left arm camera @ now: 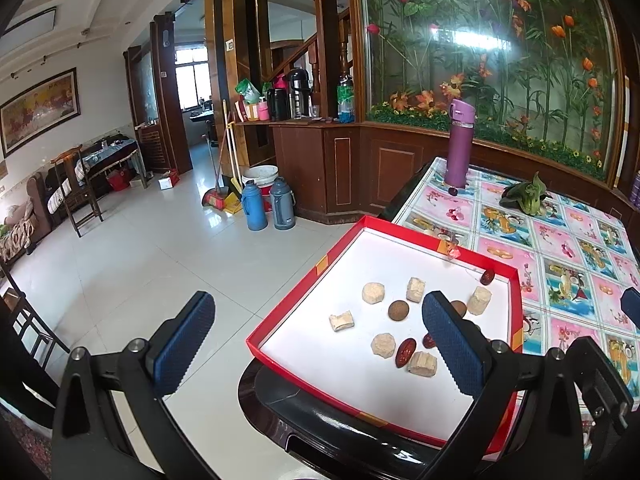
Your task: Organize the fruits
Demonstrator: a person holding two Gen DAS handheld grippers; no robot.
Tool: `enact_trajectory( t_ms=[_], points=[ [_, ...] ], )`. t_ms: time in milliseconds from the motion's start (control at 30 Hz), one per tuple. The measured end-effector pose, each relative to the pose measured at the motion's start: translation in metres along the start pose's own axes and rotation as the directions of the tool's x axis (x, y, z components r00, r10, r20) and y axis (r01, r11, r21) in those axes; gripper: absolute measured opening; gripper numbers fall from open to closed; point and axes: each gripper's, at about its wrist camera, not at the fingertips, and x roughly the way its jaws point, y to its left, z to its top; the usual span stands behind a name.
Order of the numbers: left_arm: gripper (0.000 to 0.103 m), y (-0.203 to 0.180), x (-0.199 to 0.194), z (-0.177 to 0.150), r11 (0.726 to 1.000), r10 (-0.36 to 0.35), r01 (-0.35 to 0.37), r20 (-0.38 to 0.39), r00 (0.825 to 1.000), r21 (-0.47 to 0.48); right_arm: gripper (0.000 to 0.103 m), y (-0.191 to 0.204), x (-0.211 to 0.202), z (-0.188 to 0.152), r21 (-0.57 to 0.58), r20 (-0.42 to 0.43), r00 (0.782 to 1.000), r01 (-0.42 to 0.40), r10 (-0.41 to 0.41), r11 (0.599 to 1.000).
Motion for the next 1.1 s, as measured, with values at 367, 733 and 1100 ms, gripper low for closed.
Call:
enact_trajectory(
  t_ms=[367,733,1100],
  points=[
    [0.103,0.011,0.008,0.000,1.000,0.020,-0.020,-0.003,1.000,-0.020,0.102,0.010,0.012,0.000,-0.022,-0.020,1.000,-0.014,0.014,1.000],
    [0.103,0.021,0.012,0.002,0.998,0.012,-0.013,-0.018,1.000,-0.056,0.102,0.021,0.022,0.002,-0.058,-0.024,0.999,-0.041,0.040,0.997],
    [0.103,0.021,0.011,0.006,0.998,0.037,-0.037,-0.010,0.999,-0.053,0.102,0.020,0.022,0.005,-0.071,-0.018,0.998,-0.060,0.059,0.996]
  ],
)
